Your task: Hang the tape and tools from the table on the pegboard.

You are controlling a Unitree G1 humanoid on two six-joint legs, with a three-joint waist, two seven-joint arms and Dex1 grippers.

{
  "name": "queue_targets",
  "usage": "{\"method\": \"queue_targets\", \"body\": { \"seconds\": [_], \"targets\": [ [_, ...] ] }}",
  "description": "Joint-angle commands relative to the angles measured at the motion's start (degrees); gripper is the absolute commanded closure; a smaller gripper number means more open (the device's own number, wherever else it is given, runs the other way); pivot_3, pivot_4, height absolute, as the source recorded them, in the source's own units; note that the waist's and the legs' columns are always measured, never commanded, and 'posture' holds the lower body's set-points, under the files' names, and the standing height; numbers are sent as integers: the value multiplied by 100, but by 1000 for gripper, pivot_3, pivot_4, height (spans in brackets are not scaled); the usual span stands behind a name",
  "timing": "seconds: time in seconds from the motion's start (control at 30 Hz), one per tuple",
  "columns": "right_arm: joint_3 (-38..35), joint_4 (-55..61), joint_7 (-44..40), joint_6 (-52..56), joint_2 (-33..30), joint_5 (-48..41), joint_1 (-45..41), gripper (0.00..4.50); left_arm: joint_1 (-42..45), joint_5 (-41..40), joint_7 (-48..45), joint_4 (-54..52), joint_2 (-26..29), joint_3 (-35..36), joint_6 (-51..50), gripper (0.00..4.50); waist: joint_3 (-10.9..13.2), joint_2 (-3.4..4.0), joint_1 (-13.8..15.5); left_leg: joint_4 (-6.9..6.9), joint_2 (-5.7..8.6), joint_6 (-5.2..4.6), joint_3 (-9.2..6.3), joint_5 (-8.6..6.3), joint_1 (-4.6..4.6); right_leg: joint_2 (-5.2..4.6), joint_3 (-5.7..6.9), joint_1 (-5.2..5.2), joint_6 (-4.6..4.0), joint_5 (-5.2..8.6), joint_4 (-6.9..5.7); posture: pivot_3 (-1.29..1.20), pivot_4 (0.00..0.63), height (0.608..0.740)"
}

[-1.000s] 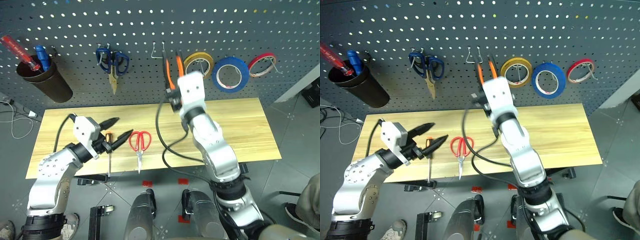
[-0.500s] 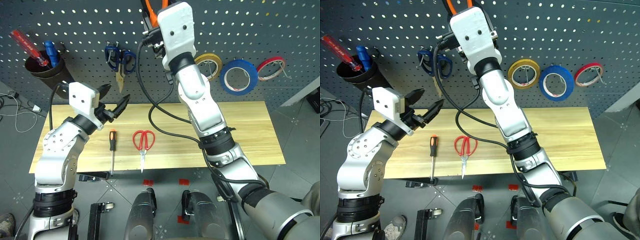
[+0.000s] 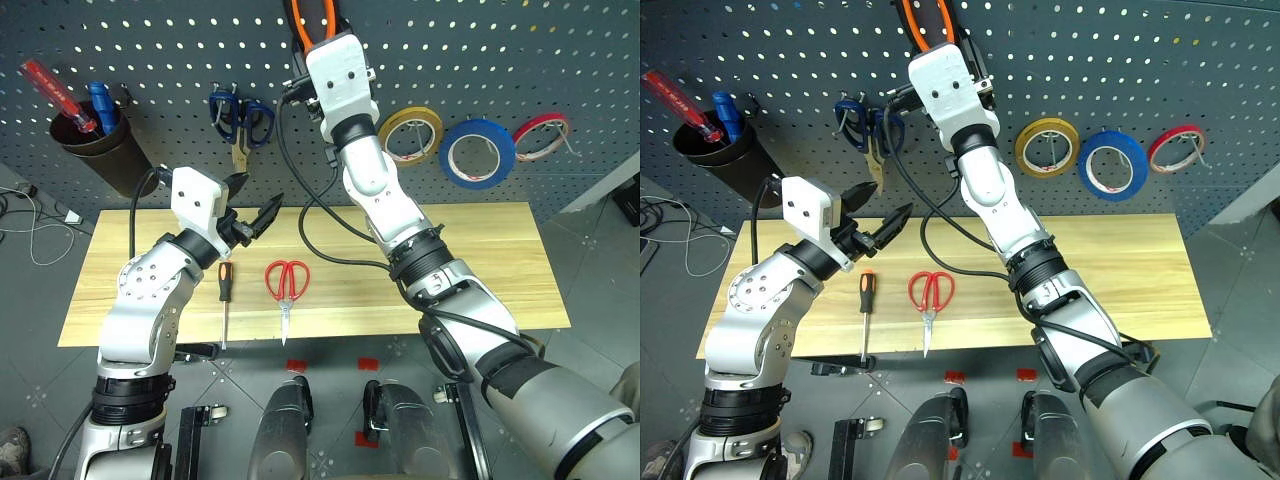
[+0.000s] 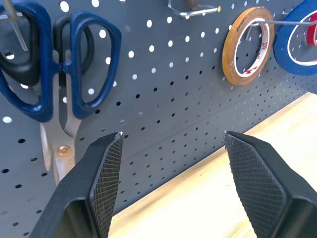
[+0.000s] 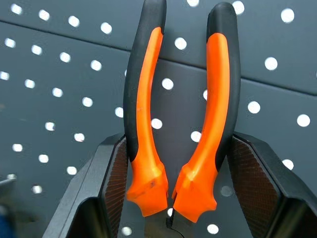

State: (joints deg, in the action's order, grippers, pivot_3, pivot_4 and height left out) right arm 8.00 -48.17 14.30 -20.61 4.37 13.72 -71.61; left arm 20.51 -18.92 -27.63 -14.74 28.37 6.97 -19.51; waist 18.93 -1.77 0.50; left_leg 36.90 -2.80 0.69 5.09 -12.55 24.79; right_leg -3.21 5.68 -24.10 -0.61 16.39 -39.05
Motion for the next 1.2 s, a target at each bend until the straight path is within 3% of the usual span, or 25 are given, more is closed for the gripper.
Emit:
{"method": "queue_targets", "body": {
  "seconds": [0.03,0.27,0.4,0.47,0.63,0.77,0.9,1.2],
  "targets": [
    [-18,-216,221,-399,-38,118,-217,1804,69,102,41,-12,-65,23,218,1087,0,0,4,0,0,0,0,0,0,0,0,0,0,0,0,104,307,740],
    [-177,-331,195,-241,-19,-44,244,1804,-69,247,183,125,-246,9,283,1087,0,0,12,4,-1,-1,-1,1,0,0,0,3,0,0,-4,87,311,740],
    [-343,90,-70,39,77,-373,605,442,-177,247,237,174,-376,0,190,1087,0,0,25,5,-1,-1,-3,1,0,0,2,3,-1,0,-5,75,311,740],
    [-354,448,-189,325,135,-444,823,24,-232,242,307,193,-441,12,115,1087,0,0,26,5,-2,-1,-3,1,-1,0,1,4,-1,-1,-6,65,312,740],
    [-124,2475,-1022,1948,301,-858,2002,0,-553,405,552,74,-418,-73,-465,41,-1,-1,36,4,-1,-2,-7,1,-1,0,0,7,-1,-1,-3,48,311,740],
    [341,4232,-2082,3484,124,-1231,3004,0,-854,715,987,-192,-345,-291,-1574,41,-1,-1,35,1,-2,-3,-10,1,1,0,2,4,-1,-1,-1,42,311,740],
    [805,6305,-3325,5205,-570,-2244,4367,0,-1296,535,1378,-568,-722,-369,-2680,41,-2,-3,35,2,0,-7,-18,-2,-2,0,1,12,0,0,2,26,312,740],
    [995,7579,-4084,6404,-1414,-3007,5102,0,-1428,833,2011,-234,-1411,-878,-3609,41,-4,-7,-10,7,0,-17,-29,-6,-10,2,6,13,-5,-7,-21,-11,321,740]
  ]
}}
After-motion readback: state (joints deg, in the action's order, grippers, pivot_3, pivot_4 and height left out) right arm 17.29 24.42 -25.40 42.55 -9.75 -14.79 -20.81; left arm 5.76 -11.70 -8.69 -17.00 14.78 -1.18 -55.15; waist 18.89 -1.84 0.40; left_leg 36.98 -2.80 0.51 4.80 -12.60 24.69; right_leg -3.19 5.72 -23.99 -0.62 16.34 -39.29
